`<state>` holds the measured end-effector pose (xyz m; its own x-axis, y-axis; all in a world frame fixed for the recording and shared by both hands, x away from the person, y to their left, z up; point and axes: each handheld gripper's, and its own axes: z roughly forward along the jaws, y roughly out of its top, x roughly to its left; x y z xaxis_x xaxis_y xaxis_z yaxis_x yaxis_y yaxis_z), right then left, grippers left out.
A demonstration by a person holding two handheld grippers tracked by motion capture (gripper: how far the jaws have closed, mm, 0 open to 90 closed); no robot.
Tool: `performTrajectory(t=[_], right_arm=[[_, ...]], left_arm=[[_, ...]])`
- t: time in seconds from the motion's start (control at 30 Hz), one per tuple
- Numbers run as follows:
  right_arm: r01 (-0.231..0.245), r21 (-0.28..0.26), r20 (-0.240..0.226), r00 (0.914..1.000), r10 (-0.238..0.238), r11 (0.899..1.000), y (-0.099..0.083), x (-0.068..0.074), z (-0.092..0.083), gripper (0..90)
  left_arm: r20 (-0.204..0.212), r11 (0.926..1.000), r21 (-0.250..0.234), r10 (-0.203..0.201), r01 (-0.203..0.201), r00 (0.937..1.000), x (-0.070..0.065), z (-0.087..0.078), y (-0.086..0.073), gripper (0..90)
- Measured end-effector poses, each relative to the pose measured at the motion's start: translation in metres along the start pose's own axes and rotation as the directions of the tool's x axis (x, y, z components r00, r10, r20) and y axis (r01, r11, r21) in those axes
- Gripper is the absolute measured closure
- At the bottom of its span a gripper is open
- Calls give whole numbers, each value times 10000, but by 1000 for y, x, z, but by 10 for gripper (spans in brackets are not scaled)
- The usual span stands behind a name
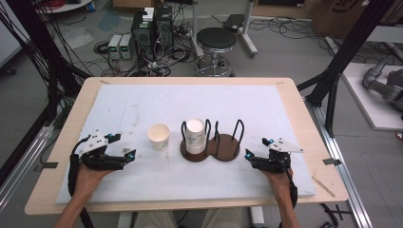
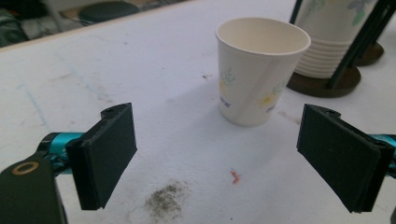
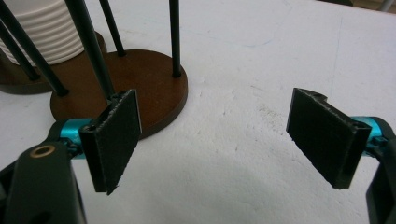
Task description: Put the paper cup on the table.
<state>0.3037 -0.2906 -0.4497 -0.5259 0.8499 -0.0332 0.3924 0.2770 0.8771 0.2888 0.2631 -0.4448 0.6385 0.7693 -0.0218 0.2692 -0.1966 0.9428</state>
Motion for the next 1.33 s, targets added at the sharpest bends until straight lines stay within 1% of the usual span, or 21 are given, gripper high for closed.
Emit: performTrajectory(t=[0.03, 0.07, 0.1, 0.2, 0.23, 0.27, 0.3, 0.33, 0.43, 0.47, 0.53, 0.57, 0.63, 0.7, 0.93, 1.1, 1.23, 1.33], right_arm=[[-1, -13, 16, 10000, 1, 10000, 0, 0, 0, 183], [-1, -13, 16, 10000, 1, 10000, 0, 0, 0, 183], [-6, -40, -25, 10000, 6, 10000, 0, 0, 0, 183], [-66, -54, -35, 10000, 66, 10000, -1, 0, -1, 183], [-29, -143, -11, 10000, 29, 9999, -1, 0, -1, 182], [-29, -143, -11, 10000, 29, 9999, -1, 0, -1, 182], [-104, -162, -21, 9999, 103, 9998, -1, 0, -2, 182], [-107, -164, -15, 9999, 107, 9998, -1, 0, -2, 183], [-114, -129, 13, 9999, 114, 9999, -1, 0, -2, 182], [-85, -122, 14, 10000, 86, 9999, -1, 0, -1, 182], [-62, -136, -19, 10000, 62, 9999, -1, 0, -2, 182], [-27, -232, -54, 10000, 26, 9997, -2, 1, -2, 182], [-19, -260, -72, 10000, 17, 9997, -2, 1, -3, 182], [74, -319, -199, 9998, -80, 9995, -2, 1, -3, 182], [41, -339, -376, 9993, -54, 9994, -2, 0, -3, 182], [-2, -428, -643, 9979, -26, 9991, -3, -1, -4, 183], [-47, -450, -639, 9980, 19, 9990, -3, -2, -5, 182], [52, -530, -551, 9985, -81, 9986, -4, 0, -5, 182]], left_arm=[[-198, 9998, -181, 0, -3, 9998, -1, -1, -3, 118], [-198, 9998, -181, 0, -3, 9998, -1, -1, -3, 118], [-413, 9997, -227, -93, 84, 9991, -1, -1, -9, 118], [-478, 9990, -313, -324, 309, 9983, 0, -1, -15, 118], [-651, 9989, -294, -377, 358, 9972, 0, 0, -20, 118], [-651, 9989, -294, -377, 358, 9972, 0, 0, -20, 118], [-645, 9983, -452, -408, 379, 9971, 0, -1, -19, 118], [-608, 9981, -499, -404, 373, 9973, 0, -2, -19, 118], [-620, 9986, -386, -375, 351, 9974, 0, 0, -20, 118], [-699, 9986, -383, -395, 369, 9968, 0, -1, -20, 118], [-674, 9981, -448, -441, 412, 9968, 0, -1, -20, 118], [-685, 9979, -503, -442, 408, 9967, 0, -2, -20, 117], [-802, 9974, -640, -370, 319, 9961, -1, -3, -21, 117], [-912, 9969, -751, -285, 217, 9954, -3, -4, -21, 118], [-914, 9972, -699, -319, 256, 9953, -3, -3, -21, 117], [-885, 9972, -703, -321, 260, 9956, -2, -3, -21, 117], [-830, 9970, -728, -331, 271, 9960, -2, -4, -21, 117], [-825, 9968, -745, -364, 302, 9959, -2, -4, -22, 117]])
